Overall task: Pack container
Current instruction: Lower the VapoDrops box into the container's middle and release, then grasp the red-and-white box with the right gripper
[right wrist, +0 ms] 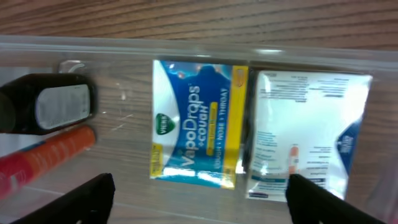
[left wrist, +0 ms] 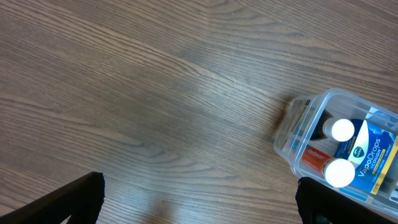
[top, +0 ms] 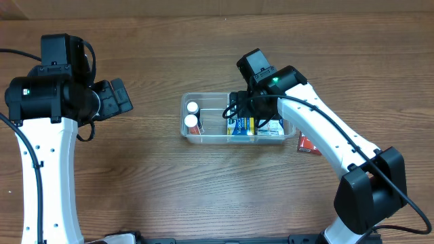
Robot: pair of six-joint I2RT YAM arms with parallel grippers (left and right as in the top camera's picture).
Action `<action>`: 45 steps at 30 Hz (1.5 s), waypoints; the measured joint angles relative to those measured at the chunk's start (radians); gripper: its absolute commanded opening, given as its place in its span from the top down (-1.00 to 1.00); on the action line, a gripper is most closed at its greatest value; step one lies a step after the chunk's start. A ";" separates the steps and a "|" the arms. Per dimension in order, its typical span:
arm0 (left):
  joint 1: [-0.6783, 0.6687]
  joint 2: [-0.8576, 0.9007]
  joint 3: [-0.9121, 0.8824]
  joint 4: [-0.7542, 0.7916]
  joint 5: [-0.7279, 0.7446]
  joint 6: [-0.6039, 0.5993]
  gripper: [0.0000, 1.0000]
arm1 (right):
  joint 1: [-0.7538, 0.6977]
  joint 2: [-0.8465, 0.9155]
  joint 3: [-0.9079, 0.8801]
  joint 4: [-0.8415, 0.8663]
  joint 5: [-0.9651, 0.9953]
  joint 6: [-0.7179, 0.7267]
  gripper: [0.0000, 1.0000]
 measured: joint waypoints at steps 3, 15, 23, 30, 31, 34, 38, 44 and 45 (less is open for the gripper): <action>0.000 0.000 0.000 0.000 -0.001 0.015 -1.00 | -0.003 -0.005 0.017 -0.051 0.069 0.001 -1.00; 0.000 0.000 0.000 -0.008 -0.007 0.018 -1.00 | -0.476 -0.291 0.159 -0.247 0.131 -0.032 -1.00; 0.000 0.000 0.000 -0.014 -0.011 0.019 -1.00 | -0.504 -0.218 -0.366 0.024 -0.001 -0.098 -1.00; 0.000 0.000 0.000 -0.014 -0.011 0.019 -1.00 | -0.504 -0.216 -0.449 0.138 -0.014 -0.145 -1.00; 0.000 0.000 0.000 -0.014 -0.011 0.019 -1.00 | -0.503 -0.211 -0.449 0.143 -0.016 -0.156 -1.00; 0.000 0.000 0.000 -0.015 -0.011 0.018 -1.00 | -0.503 -0.158 -0.450 0.171 -0.015 -0.190 -1.00; 0.000 0.000 0.000 -0.016 -0.011 0.018 -1.00 | -0.506 -0.090 -0.451 0.195 -0.012 -0.216 -1.00; 0.000 0.000 0.000 -0.016 -0.011 0.019 -1.00 | -0.505 -0.033 -0.459 0.222 -0.013 -0.232 -1.00; 0.000 0.000 0.000 -0.016 -0.011 0.019 -1.00 | -0.505 -0.032 -0.464 0.223 -0.013 -0.234 -0.95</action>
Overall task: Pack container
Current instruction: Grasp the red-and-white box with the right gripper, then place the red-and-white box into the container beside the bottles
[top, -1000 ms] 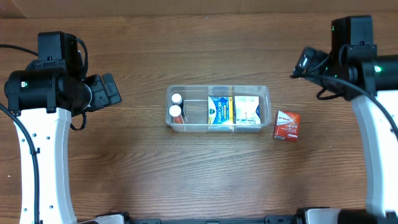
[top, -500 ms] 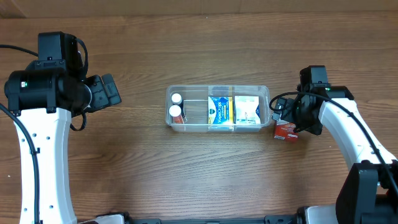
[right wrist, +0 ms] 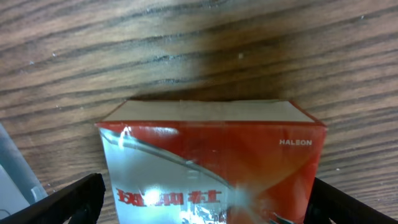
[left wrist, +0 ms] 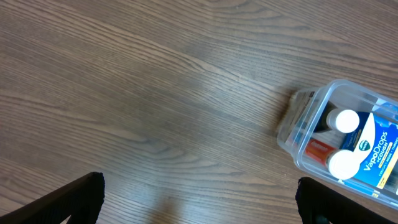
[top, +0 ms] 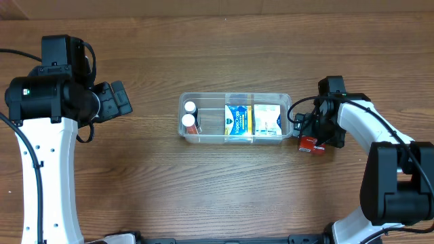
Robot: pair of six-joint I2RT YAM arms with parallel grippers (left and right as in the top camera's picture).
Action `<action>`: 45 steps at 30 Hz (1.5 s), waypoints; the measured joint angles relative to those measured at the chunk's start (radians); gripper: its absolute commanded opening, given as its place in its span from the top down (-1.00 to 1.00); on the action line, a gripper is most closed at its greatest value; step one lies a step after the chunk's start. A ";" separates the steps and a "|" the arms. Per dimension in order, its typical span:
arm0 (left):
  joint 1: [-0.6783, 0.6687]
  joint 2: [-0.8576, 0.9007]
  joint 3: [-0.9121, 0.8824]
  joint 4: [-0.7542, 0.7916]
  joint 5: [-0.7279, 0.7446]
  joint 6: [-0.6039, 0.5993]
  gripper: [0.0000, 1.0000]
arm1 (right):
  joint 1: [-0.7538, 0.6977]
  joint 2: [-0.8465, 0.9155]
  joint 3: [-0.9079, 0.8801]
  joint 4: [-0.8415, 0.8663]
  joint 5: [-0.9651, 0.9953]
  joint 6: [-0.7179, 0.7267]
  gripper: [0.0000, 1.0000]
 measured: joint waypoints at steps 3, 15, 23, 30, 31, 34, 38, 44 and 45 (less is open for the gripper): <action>0.000 0.000 0.000 -0.003 0.000 0.000 -1.00 | 0.000 0.000 0.000 0.000 0.000 -0.001 -0.84; 0.000 0.000 0.000 -0.006 0.000 0.000 -1.00 | 0.000 0.000 0.000 -0.002 -0.003 -0.001 -0.49; 0.000 0.000 0.000 -0.006 0.000 0.000 -1.00 | 0.000 0.000 0.000 -0.002 -0.006 0.000 -0.40; 0.000 0.000 0.000 -0.006 0.000 0.000 -1.00 | 0.000 0.000 0.000 -0.002 -0.006 0.000 -0.36; 0.000 0.000 0.000 -0.006 0.000 0.000 -1.00 | 0.000 0.000 0.000 -0.002 -0.006 -0.001 -0.36; 0.000 0.000 0.000 -0.006 0.000 0.000 -1.00 | 0.000 0.000 0.007 -0.025 -0.006 -0.001 -0.35; 0.000 0.000 0.000 -0.006 0.000 0.000 -1.00 | 0.000 -0.002 0.077 -0.122 -0.006 0.000 -0.36; 0.000 0.000 0.000 -0.007 0.000 0.000 -1.00 | 0.012 -0.086 0.377 -0.332 -0.006 0.000 -0.33; 0.000 0.000 0.000 -0.007 0.000 0.000 -1.00 | 0.027 -0.118 0.444 -0.371 -0.006 0.002 -0.32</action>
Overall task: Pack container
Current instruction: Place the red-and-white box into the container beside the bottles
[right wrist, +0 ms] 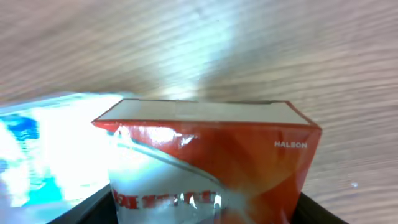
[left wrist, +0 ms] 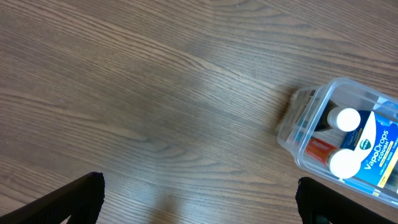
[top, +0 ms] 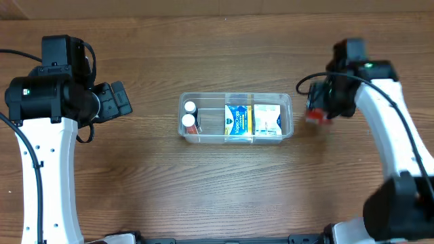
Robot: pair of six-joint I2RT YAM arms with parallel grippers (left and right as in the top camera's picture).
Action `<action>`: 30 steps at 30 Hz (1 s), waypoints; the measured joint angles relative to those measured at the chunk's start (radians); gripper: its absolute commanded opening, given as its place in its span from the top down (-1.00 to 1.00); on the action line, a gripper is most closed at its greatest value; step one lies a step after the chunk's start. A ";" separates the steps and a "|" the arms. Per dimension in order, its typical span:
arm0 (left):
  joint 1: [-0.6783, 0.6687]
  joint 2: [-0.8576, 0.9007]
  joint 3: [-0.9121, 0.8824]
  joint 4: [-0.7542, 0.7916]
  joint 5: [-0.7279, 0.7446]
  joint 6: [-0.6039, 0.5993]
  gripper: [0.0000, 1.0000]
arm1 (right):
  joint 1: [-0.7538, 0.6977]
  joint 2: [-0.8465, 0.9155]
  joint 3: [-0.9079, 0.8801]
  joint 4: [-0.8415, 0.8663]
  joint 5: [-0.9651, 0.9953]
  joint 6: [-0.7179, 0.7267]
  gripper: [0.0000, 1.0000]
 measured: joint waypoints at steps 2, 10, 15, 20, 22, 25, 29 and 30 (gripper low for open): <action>0.000 0.000 0.000 0.000 0.000 0.000 -1.00 | 0.045 -0.048 0.096 -0.044 -0.003 0.008 -0.31; 0.000 0.000 0.000 -0.001 0.000 0.000 -1.00 | 0.478 -0.113 0.234 0.068 -0.029 0.097 -0.33; 0.000 0.000 0.000 0.000 0.000 0.000 -1.00 | 0.599 0.016 0.234 0.127 -0.003 0.195 -0.34; 0.000 0.000 0.000 0.000 0.000 0.000 -1.00 | 0.626 0.185 0.234 0.132 0.001 0.283 -0.35; 0.000 0.000 0.000 0.000 0.000 0.000 -1.00 | 0.626 0.237 0.234 0.132 0.001 0.303 -0.36; 0.000 0.000 0.000 0.000 0.000 0.000 -1.00 | 0.626 0.286 0.234 0.133 0.000 0.320 -0.36; 0.000 0.000 0.000 0.000 0.000 0.000 -1.00 | 0.626 0.324 0.233 0.137 -0.016 0.330 -0.43; 0.000 0.000 0.000 0.000 0.000 0.000 -1.00 | 0.626 0.331 0.232 0.143 -0.020 0.332 -0.42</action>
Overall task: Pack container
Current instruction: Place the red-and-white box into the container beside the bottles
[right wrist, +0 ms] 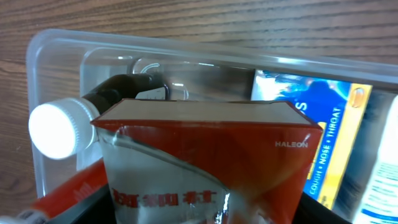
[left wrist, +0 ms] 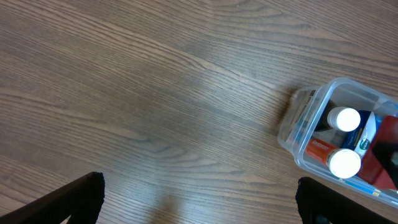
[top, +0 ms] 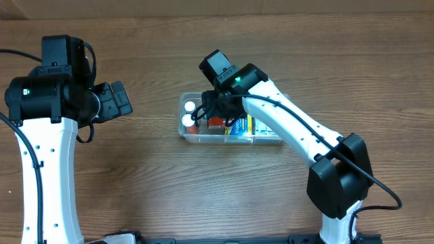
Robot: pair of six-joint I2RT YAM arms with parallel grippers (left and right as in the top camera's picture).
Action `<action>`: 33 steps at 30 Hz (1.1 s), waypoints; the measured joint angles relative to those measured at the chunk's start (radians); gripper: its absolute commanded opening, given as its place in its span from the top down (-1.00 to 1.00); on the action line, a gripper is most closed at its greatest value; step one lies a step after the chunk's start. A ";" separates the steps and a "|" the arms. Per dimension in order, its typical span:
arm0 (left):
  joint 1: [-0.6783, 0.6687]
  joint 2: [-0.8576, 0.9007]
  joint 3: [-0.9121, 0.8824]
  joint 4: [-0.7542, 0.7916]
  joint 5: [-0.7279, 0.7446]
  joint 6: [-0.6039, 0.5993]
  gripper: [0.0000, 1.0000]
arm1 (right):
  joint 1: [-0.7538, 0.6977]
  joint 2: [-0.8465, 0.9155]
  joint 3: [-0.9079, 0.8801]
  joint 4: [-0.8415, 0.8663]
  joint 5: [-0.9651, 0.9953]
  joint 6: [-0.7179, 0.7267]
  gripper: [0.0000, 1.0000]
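Note:
A clear plastic container [top: 266,141] lies mid-table. Two white-capped bottles [top: 190,114] stand at its left end, a blue VapoDrops packet [right wrist: 329,137] and a white packet [top: 270,129] lie to the right. My right gripper [right wrist: 202,205] is shut on a red box [right wrist: 205,155], held inside the container's outline between the bottles and the blue packet [top: 215,123]. Whether the box touches the floor cannot be told. My left gripper [left wrist: 199,205] hangs open over bare wood left of the container [left wrist: 298,134], holding nothing.
Brown wooden tabletop [top: 149,176] all round the container. The left arm [top: 41,135] stands at the far left, and the right arm [top: 305,135] reaches across the container's right half from the front right.
My right gripper, still shut on the red box, has moved from the air right of the container to its left half beside the bottles. The left arm has not moved.
My right gripper was open over the packets in the container. Then it was down at the red box on the table right of the container. Then it held the box lifted beside the container, and now holds it within the container's left half.

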 measured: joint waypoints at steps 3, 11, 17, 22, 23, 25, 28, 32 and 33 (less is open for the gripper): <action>0.000 0.000 0.000 0.000 0.000 0.000 -1.00 | 0.000 0.008 -0.008 0.012 -0.007 0.004 -0.43; 0.000 0.000 0.000 0.000 0.000 0.000 -1.00 | 0.000 0.014 -0.008 0.015 -0.010 0.007 -0.69; 0.000 0.000 0.000 0.000 0.000 0.000 -1.00 | 0.000 0.015 -0.008 0.015 -0.010 0.007 -0.70; 0.000 0.000 0.000 0.000 0.000 0.000 -1.00 | 0.000 0.015 -0.008 0.015 -0.009 0.006 -0.71; 0.000 0.000 0.000 0.000 0.000 0.000 -1.00 | 0.000 0.015 -0.008 0.014 -0.002 0.004 -0.75; 0.000 0.000 0.000 0.000 0.000 0.001 -1.00 | 0.000 0.015 -0.005 -0.008 0.028 0.001 -0.83; 0.000 0.000 0.000 0.002 0.000 0.021 -1.00 | -0.011 -0.009 0.019 -0.065 0.130 -0.005 -1.00; 0.000 0.000 0.000 0.051 0.015 0.034 -1.00 | -0.148 -0.194 0.073 -0.060 0.208 -0.020 -1.00; 0.000 0.000 0.000 0.072 0.026 0.045 -1.00 | -0.216 -0.251 0.087 -0.062 0.214 -0.033 -1.00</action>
